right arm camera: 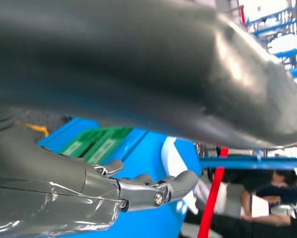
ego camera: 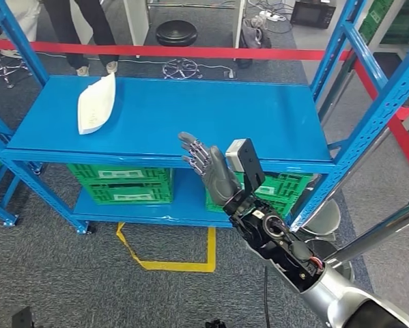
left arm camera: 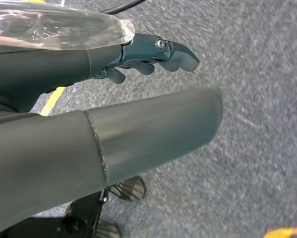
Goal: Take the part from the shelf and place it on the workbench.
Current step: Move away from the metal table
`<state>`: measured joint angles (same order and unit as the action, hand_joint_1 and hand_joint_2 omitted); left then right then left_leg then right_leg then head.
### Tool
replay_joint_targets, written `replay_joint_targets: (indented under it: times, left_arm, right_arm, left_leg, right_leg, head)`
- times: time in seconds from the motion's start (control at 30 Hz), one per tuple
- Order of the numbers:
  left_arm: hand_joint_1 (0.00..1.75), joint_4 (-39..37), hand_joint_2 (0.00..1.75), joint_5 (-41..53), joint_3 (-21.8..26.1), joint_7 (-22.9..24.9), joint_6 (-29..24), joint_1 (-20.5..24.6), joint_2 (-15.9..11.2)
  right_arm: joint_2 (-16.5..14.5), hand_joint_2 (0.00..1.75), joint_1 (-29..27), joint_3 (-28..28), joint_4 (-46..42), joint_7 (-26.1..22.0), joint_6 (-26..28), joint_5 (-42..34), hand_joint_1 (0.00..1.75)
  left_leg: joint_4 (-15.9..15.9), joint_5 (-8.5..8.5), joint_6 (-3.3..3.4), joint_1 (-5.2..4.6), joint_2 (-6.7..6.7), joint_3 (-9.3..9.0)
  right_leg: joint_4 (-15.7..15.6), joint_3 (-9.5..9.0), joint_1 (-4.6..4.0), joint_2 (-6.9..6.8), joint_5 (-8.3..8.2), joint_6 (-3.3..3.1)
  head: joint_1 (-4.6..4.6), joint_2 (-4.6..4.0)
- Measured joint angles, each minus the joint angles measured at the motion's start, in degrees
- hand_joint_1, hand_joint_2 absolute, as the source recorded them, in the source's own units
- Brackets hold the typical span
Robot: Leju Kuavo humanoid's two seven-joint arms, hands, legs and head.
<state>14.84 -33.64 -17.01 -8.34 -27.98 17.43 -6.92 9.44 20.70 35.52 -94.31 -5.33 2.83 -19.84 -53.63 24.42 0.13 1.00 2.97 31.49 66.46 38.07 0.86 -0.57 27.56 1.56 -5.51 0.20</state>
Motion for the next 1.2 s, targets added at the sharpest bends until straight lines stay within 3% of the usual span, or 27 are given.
replay_joint_targets:
  times: [0.07, 0.1, 0.13, 0.2, 0.23, 0.3, 0.37, 0.4, 0.43, 0.47, 0.57, 0.63, 0.77, 1.2]
  left_arm:
    - [0.00, 0.00, 0.00, -0.03, -0.06, 0.01, 0.14, 0.01, 0.00]
    - [0.00, 0.00, 0.00, -0.05, -0.06, 0.01, 0.16, 0.01, -0.03]
    - [0.00, 0.00, 0.00, -0.07, -0.07, 0.00, 0.18, 0.02, -0.07]
    - [0.00, 0.00, 0.00, -0.11, -0.09, 0.00, 0.20, 0.12, -0.08]
    - [0.00, 0.00, 0.00, -0.13, -0.12, 0.00, 0.21, 0.24, -0.04]
    - [0.00, 0.00, 0.00, -0.11, -0.22, 0.01, 0.22, 0.43, 0.00]
    - [0.00, 0.00, 0.00, -0.13, -0.33, 0.02, 0.25, 0.38, -0.02]
    - [0.00, 0.00, 0.00, -0.15, -0.38, 0.02, 0.30, 0.27, -0.02]
    - [0.00, 0.00, 0.00, -0.17, -0.41, 0.03, 0.36, 0.17, -0.01]
    - [0.00, 0.00, 0.00, -0.20, -0.43, 0.03, 0.46, 0.13, 0.00]
    - [0.00, 0.00, 0.00, -0.22, -0.43, 0.03, 0.64, 0.46, -0.02]
    - [0.00, 0.00, 0.00, -0.22, -0.43, 0.03, 0.64, 0.72, -0.02]
    - [0.00, 0.00, 0.00, -0.33, -0.43, 0.03, 0.71, 0.75, 0.12]
    - [0.00, 0.00, 0.00, -0.79, -0.43, 0.03, 0.86, 0.69, 0.15]
  right_arm:
    - [0.00, 0.00, 0.34, 0.00, -0.01, 0.10, -0.04, 0.19, 0.00]
    - [0.00, 0.00, 0.55, 0.00, -0.01, 0.18, -0.06, 0.26, 0.00]
    - [0.00, 0.00, 0.73, 0.00, -0.01, 0.26, -0.07, 0.31, 0.00]
    - [-0.01, 0.00, 0.89, -0.01, -0.03, 0.44, -0.07, 0.37, 0.00]
    - [-0.02, 0.00, 0.96, -0.02, -0.07, 0.50, -0.07, 0.39, 0.00]
    - [-0.07, 0.00, 1.23, -0.02, -0.14, 0.61, -0.07, 0.41, 0.00]
    - [-0.13, 0.00, 1.37, 0.02, -0.14, 0.77, -0.07, 0.48, 0.00]
    - [-0.15, 0.00, 1.34, 0.04, -0.11, 0.83, -0.07, 0.59, 0.00]
    - [-0.15, 0.00, 1.32, 0.06, -0.08, 0.88, -0.06, 0.76, 0.00]
    - [-0.15, 0.00, 1.32, 0.07, -0.05, 0.91, -0.05, 0.96, 0.00]
    - [-0.17, 0.00, 1.37, 0.06, -0.04, 0.92, -0.04, 1.38, 0.00]
    - [-0.17, 0.00, 1.40, 0.06, -0.04, 0.92, -0.01, 1.44, 0.00]
    - [-0.16, 0.00, 1.39, 0.04, -0.04, 0.93, 0.04, 1.49, 0.00]
    - [-0.17, 0.00, 1.27, 0.07, -0.05, 0.93, 0.04, 1.59, 0.00]
  left_leg:
    - [-0.10, 0.39, -0.57, -0.11, 0.95, -0.44]
    - [-0.13, 0.51, -0.88, -0.25, 1.44, -0.55]
    - [-0.16, 0.60, -1.16, -0.43, 2.01, -0.59]
    - [-0.18, 0.79, -1.74, -0.45, 3.10, -0.67]
    - [-0.71, 1.29, -2.03, -0.32, 2.67, -0.59]
    - [-5.11, 3.87, -2.48, -0.06, 0.19, 1.34]
    - [-13.44, 7.27, -2.55, -0.05, -2.06, 5.59]
    - [-16.71, 8.10, -2.50, -0.07, -2.42, 7.52]
    - [-18.05, 7.85, -2.38, -0.09, -2.58, 8.60]
    - [-16.94, 6.49, -2.19, -0.09, -2.63, 8.50]
    - [-5.27, 0.43, -1.30, -0.26, -3.00, 3.70]
    - [-1.01, -0.81, -1.02, -0.45, -3.20, 1.86]
    - [-0.56, -0.72, -1.19, -0.60, -3.25, 1.58]
    - [-0.65, -0.47, -0.63, -0.82, -3.35, 1.53]
  right_leg:
    - [-7.93, -4.00, -0.26, -2.31, -2.76, -0.15]
    - [-10.16, -5.16, -0.46, -3.09, -3.15, -0.43]
    - [-11.06, -5.58, -0.69, -3.27, -2.96, -0.74]
    - [-11.29, -5.65, -0.72, -2.00, -3.07, -1.51]
    - [-11.44, -5.69, -0.66, -1.33, -3.21, -1.80]
    - [-11.70, -5.86, -0.47, -0.33, -3.45, -2.43]
    - [-11.70, -5.83, -0.54, 0.51, -3.47, -2.83]
    - [-11.69, -5.83, -0.61, 0.98, -3.45, -2.95]
    - [-11.68, -5.86, -0.70, 1.44, -3.44, -2.98]
    - [-11.67, -5.91, -0.77, 1.86, -3.43, -3.00]
    - [-11.55, -6.02, -1.00, 2.67, -3.31, -2.81]
    - [-11.43, -5.89, -1.24, 2.93, -3.07, -2.47]
    - [-11.46, -6.08, -1.30, 2.77, -2.61, -3.14]
    - [-12.02, -6.48, -0.97, 2.60, -2.70, -1.99]
  head:
    - [-0.29, 0.00]
    - [-0.33, 0.00]
    - [-0.25, 0.00]
    - [0.09, 0.00]
    - [0.28, 0.00]
    - [0.62, 0.00]
    - [0.92, 0.00]
    - [0.99, 0.00]
    - [1.02, 0.00]
    - [1.05, 0.00]
    - [1.13, 0.00]
    - [1.11, 0.00]
    - [0.96, 0.00]
    - [0.98, 0.00]
